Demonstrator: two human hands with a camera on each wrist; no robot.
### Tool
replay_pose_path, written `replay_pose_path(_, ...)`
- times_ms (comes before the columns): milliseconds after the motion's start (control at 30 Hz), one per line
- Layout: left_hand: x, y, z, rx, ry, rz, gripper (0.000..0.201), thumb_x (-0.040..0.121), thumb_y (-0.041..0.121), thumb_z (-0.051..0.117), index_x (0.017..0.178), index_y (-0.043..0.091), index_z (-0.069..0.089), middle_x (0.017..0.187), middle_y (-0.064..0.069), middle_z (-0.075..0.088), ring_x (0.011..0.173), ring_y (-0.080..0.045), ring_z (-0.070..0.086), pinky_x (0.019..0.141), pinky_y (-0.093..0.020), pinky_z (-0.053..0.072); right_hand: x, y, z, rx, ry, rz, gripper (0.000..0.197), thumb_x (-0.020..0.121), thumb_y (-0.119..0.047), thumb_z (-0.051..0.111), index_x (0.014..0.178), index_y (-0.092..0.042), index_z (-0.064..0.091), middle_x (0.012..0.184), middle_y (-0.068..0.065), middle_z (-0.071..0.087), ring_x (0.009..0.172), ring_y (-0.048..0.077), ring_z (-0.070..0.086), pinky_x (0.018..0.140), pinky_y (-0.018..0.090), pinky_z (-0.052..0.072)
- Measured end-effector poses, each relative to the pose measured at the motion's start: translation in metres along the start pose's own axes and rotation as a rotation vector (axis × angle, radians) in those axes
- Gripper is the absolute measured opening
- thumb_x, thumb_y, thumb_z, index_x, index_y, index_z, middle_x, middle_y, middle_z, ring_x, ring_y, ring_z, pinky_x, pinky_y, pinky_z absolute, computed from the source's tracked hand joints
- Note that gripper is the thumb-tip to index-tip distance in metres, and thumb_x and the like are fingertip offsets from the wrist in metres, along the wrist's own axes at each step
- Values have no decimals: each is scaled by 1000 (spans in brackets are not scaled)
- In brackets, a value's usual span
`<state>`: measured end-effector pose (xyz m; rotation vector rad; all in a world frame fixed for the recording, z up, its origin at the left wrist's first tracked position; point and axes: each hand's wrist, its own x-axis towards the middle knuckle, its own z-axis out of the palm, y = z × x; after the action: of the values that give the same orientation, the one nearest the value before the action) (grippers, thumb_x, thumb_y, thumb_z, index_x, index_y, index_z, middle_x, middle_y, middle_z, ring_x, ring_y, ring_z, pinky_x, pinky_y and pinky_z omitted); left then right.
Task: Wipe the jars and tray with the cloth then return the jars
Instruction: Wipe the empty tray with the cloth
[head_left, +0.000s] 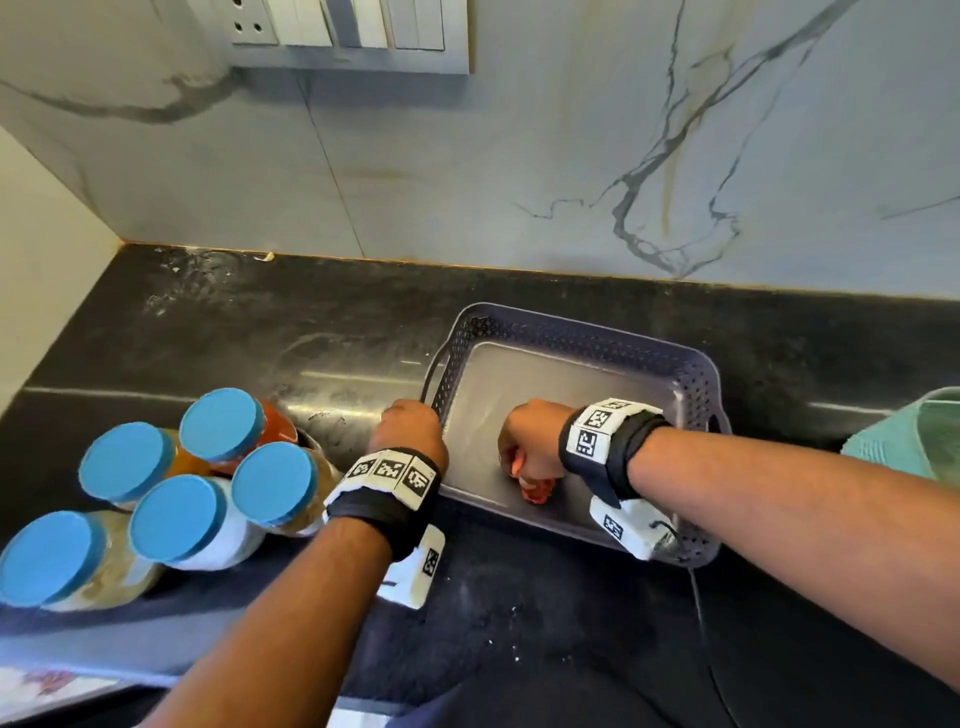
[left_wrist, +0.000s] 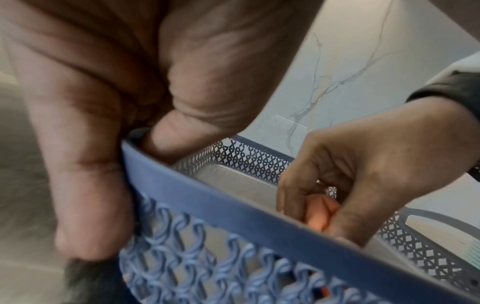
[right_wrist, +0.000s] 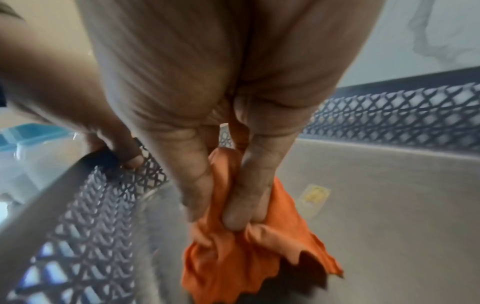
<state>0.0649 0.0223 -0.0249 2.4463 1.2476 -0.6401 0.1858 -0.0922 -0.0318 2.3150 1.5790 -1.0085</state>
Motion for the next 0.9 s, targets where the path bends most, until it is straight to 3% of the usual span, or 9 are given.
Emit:
replay_pose_path(67,-3,-2,2,-21,-14,-30,51,99,10,55,139,-15,36,138,-27,55,128,-39,58,102,-41,48,-16,6,-9,25,37,33,26,83,-12,67,104,-20,78,103,4,75,98,27,68,81,28,54)
replay_pose_path(167,-11,-4,1,-19,-20,-59,82,100,17,57,151,-19,5,145,-30,51,132,-39,55,105,-43,45,-43,25,-26,63,231,84,32,82,-10,62,109,-21,76,108,5,74,103,29,67,86,30,53)
replay_pose_path(233,-21,-6,-7,22,13,-43,96,100,28,62,154,-15,-5,145,-28,52,131,-38,55,104,-43,46,-61,40,-31,84,303,108,37,84,-8,60,114,-23,75,113,1,73,109,26,65,87,24,46)
replay_pose_path(300,-34,-3,-20,68,75,-23,93,99,40,61,157,-9,7,145,-25,53,130,-39,56,103,-45,47,-79,48,-34,122,335,134,38,86,-9,61,118,-26,74,118,-1,71,112,23,64,85,22,41)
replay_pose_path(367,-46,5,-32,129,150,27,73,100,45,57,151,-2,33,140,-22,55,125,-40,59,98,-48,50,-102,52,-34,167,391,155,36,88,-12,63,119,-28,73,120,-3,70,113,21,63,88,22,41)
replay_pose_path(467,-55,30,-41,105,207,247,47,102,43,53,133,8,55,129,-17,63,115,-39,64,94,-48,52,-147,62,-32,318,522,217,34,83,-16,72,116,-26,73,111,-3,74,102,19,68,88,26,50)
replay_pose_path(600,-69,98,-31,-116,123,596,42,100,39,59,134,16,62,126,-8,71,118,-30,64,101,-40,50,-222,102,-22,450,731,392,31,77,-20,83,106,-22,72,96,-7,70,86,12,62,68,9,40)
replay_pose_path(767,-108,188,1,-116,65,850,28,99,32,60,125,25,70,125,-6,71,118,-32,63,100,-41,50,-306,167,7,449,930,693,28,73,-13,82,100,-20,74,97,0,74,90,20,66,78,24,43)
replay_pose_path(900,-125,220,25,-65,46,933,25,97,27,61,120,25,70,121,-4,73,113,-30,66,99,-42,52,-342,216,48,420,901,891,25,74,-10,77,97,-20,75,101,6,75,95,29,68,79,25,44)
